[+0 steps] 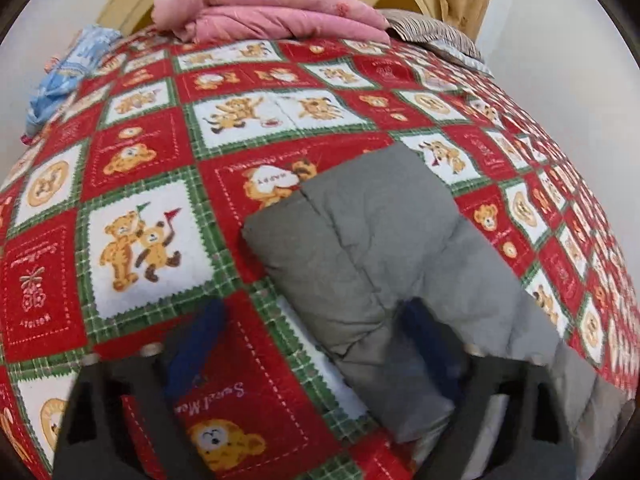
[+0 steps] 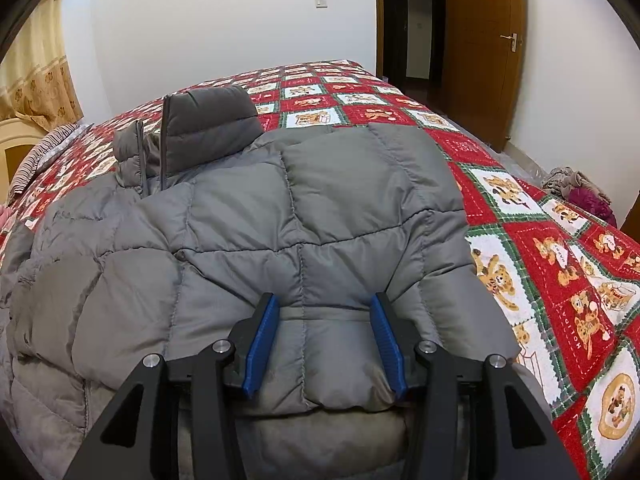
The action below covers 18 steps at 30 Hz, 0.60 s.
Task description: Fold large clothes
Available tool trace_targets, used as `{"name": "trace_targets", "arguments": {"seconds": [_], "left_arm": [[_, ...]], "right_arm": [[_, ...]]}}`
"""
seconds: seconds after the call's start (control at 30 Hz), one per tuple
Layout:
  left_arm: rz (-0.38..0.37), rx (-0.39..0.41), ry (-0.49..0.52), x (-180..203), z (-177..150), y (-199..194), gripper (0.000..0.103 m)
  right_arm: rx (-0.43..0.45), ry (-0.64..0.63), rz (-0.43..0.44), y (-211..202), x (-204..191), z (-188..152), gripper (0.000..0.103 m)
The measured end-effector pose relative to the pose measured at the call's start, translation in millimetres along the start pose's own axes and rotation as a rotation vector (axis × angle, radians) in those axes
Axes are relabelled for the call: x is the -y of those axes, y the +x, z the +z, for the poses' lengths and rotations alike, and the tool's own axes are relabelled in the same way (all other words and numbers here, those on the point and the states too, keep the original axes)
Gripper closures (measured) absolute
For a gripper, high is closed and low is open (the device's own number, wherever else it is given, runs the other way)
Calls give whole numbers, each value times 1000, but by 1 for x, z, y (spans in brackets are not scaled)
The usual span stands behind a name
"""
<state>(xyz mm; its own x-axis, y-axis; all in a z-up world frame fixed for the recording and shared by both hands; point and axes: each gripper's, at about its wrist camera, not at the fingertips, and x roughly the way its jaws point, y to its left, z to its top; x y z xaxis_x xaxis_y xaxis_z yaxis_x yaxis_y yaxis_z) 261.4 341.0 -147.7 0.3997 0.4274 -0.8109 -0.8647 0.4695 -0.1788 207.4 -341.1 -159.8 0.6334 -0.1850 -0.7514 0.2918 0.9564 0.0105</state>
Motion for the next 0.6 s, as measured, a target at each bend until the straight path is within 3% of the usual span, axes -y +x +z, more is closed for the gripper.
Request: {"name": "trace_targets", "arguments": {"seconds": [0.07, 0.13, 0.23, 0.43, 0.6], "left_arm": [[-38, 35, 45, 4, -3, -2, 54], [-115, 27, 92, 7, 0, -4, 92], [-201, -4, 106, 13, 12, -5, 94], [-311, 202, 233, 55, 11, -89, 94], [-532, 366, 434, 113, -25, -188, 94]], "right_arm": [[0, 0, 0, 0, 0, 0, 53], [1, 1, 1, 0, 0, 0, 53], [2, 5, 5, 0, 0, 0, 53], [5, 12, 14, 0, 1, 0, 52], [7, 25, 28, 0, 5, -1, 52]]}}
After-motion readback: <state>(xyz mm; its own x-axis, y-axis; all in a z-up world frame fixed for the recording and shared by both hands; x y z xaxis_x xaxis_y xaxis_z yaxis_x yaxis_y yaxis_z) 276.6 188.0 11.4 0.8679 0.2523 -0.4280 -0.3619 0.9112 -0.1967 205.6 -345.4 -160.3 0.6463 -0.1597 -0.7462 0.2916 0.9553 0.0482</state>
